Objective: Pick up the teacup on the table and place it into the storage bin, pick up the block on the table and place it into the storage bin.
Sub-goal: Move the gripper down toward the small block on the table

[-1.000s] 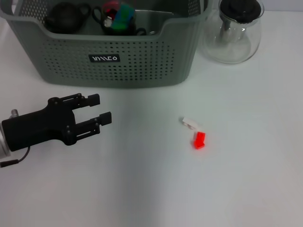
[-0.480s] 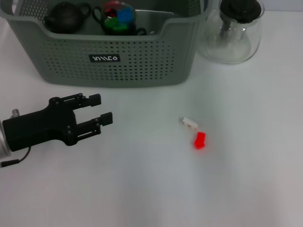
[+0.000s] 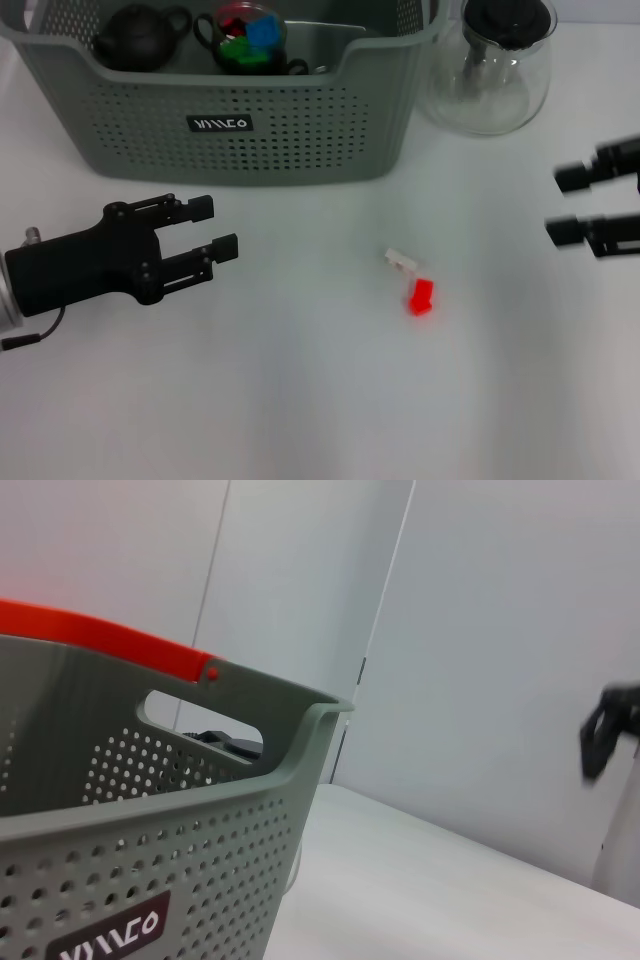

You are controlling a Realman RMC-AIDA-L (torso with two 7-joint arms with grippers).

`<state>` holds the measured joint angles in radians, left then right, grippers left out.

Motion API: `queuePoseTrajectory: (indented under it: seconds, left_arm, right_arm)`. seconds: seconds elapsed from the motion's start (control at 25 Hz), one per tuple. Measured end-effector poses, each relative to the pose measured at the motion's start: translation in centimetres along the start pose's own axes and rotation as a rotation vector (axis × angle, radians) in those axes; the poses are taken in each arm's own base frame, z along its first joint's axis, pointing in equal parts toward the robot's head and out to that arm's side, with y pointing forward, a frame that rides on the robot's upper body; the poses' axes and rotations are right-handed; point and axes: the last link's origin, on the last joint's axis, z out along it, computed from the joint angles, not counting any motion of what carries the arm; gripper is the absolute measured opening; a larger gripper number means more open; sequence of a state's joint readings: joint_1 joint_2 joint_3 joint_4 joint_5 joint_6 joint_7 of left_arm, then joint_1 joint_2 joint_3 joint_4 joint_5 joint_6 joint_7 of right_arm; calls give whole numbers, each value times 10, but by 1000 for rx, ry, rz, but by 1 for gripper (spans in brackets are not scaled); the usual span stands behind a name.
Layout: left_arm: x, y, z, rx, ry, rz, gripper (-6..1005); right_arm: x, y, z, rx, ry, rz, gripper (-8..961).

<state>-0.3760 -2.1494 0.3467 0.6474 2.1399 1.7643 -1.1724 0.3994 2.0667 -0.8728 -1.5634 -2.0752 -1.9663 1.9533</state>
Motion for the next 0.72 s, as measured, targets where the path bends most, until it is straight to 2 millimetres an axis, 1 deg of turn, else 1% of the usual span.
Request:
queuePoseTrajectory:
  seconds: [0.12,0.28,0.4,0.52,0.6,0.72]
  left_arm:
    - [0,0,0,-1,0,-1,632]
    - [0,0,0,-2,1,-2,633]
    - [0,1,0,-2,1,-3,633]
    - [-1,1,-1,1,1,-1,633]
    - [-2,1,-2,4,0,-3,633]
    - [-3,1,-3,10,1,-6,633]
  right_arm:
    - [3,-6,14,13,166,69,633]
    - [-9,-13,48,13,327,94,594]
    - [-23,-21,74,40,397,131,572]
    - [-38,-28,96,81,428,202,526]
    - [-43,-27,110,75,460,230,495]
    - [-45,-22,132,68,538,210,491]
